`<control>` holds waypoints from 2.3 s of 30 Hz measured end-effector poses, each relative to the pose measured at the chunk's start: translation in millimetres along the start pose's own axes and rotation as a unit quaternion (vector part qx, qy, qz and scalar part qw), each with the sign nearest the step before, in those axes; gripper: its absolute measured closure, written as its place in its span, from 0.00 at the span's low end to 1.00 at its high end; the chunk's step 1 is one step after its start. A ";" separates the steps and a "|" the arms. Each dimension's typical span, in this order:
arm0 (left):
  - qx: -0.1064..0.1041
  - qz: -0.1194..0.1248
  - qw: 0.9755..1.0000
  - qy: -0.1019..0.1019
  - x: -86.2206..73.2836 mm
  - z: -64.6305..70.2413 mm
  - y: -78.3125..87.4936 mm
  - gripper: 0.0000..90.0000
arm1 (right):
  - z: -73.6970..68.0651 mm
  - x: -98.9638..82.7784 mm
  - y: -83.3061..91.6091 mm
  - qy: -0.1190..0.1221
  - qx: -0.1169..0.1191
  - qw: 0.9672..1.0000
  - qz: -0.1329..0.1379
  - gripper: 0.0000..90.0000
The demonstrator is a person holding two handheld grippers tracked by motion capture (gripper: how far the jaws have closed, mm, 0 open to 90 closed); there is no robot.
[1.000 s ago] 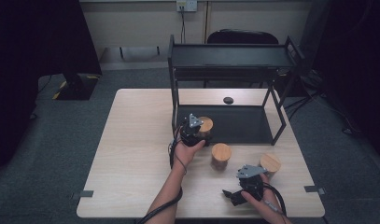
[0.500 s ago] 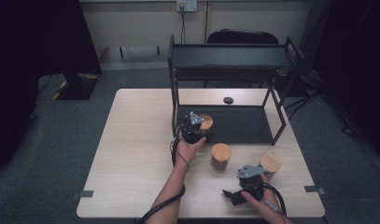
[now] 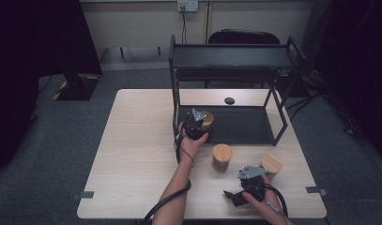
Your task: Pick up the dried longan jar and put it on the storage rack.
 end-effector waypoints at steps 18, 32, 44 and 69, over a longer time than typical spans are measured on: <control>0.025 -0.022 0.999 0.013 -8.1 -12.8 -11.5 0.29 | 0.0 0.0 0.0 0.000 0.000 1.000 0.000 0.00; 0.034 -0.022 0.999 0.013 -5.7 -16.1 -19.1 0.29 | -0.1 0.0 0.0 0.000 0.000 1.000 0.000 0.00; 0.032 -0.021 0.999 0.033 -3.7 -17.3 -27.0 0.27 | -0.1 0.0 0.0 -0.001 0.000 1.000 0.000 0.00; 0.035 -0.027 0.997 0.060 -4.0 -21.1 -23.6 0.13 | 0.0 -0.1 0.0 0.000 0.000 1.000 0.000 0.00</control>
Point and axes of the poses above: each handheld gripper's, and its own axes: y roughly backward along the jaws, x roughly out of its top, z roughly to its right, the point moved 2 cm from there along -y, roughly forward along the jaws, and after that the axes turned 10 degrees about -y, right-handed, at the moved point
